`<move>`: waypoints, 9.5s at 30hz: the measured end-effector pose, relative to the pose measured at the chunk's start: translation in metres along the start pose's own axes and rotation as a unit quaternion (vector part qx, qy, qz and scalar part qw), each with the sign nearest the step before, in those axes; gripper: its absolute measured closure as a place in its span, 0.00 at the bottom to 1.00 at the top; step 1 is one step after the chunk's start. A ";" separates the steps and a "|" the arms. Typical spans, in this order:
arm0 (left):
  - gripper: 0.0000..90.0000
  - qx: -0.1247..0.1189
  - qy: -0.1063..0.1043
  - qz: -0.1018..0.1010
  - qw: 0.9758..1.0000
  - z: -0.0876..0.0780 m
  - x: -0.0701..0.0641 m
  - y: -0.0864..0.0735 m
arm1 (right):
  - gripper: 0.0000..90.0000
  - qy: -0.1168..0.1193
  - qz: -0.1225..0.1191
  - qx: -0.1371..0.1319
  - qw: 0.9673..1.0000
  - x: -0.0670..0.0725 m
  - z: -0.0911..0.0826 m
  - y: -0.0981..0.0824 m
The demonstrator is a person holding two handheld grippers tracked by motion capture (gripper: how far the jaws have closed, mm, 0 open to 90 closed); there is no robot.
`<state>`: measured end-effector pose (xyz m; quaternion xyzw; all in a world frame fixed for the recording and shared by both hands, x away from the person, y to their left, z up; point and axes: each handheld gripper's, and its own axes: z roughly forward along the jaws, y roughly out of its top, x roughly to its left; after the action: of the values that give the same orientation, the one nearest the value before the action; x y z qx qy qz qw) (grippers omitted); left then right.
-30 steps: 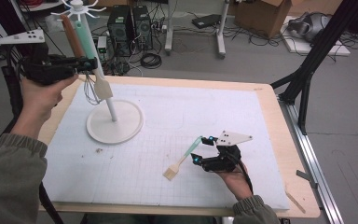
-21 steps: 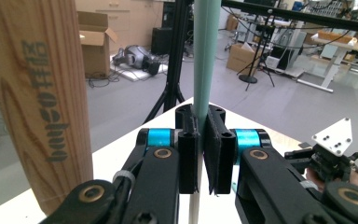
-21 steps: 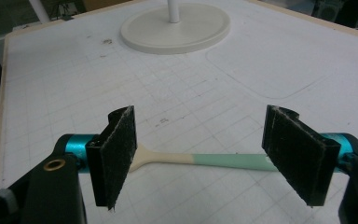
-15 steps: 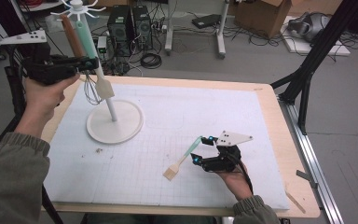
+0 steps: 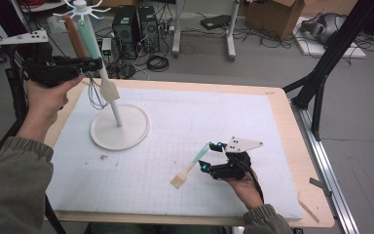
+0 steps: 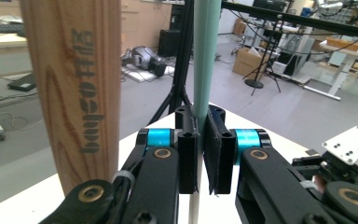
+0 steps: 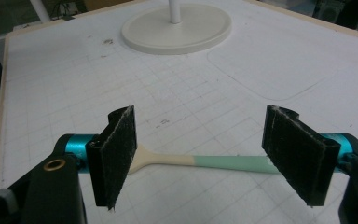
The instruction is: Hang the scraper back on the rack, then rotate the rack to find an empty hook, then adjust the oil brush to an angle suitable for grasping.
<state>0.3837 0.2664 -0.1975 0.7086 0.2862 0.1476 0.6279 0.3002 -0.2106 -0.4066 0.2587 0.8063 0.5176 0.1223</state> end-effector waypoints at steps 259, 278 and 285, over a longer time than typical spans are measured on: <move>0.31 0.046 0.035 0.051 0.997 -0.034 -0.066 -0.146 | 0.74 0.036 -0.009 0.028 0.999 -0.008 -0.013 -0.011; 0.20 0.071 0.021 0.056 0.996 -0.023 -0.084 -0.179 | 0.99 0.083 -0.053 0.086 0.991 0.001 0.009 -0.008; 0.12 0.079 0.025 0.055 0.995 -0.021 -0.088 -0.192 | 0.99 0.112 -0.069 0.107 0.985 0.003 0.022 -0.002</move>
<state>0.2596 0.2401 -0.3677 0.7664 0.2736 0.1764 0.5538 0.3074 -0.1923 -0.4175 0.1540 0.8815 0.4448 0.0381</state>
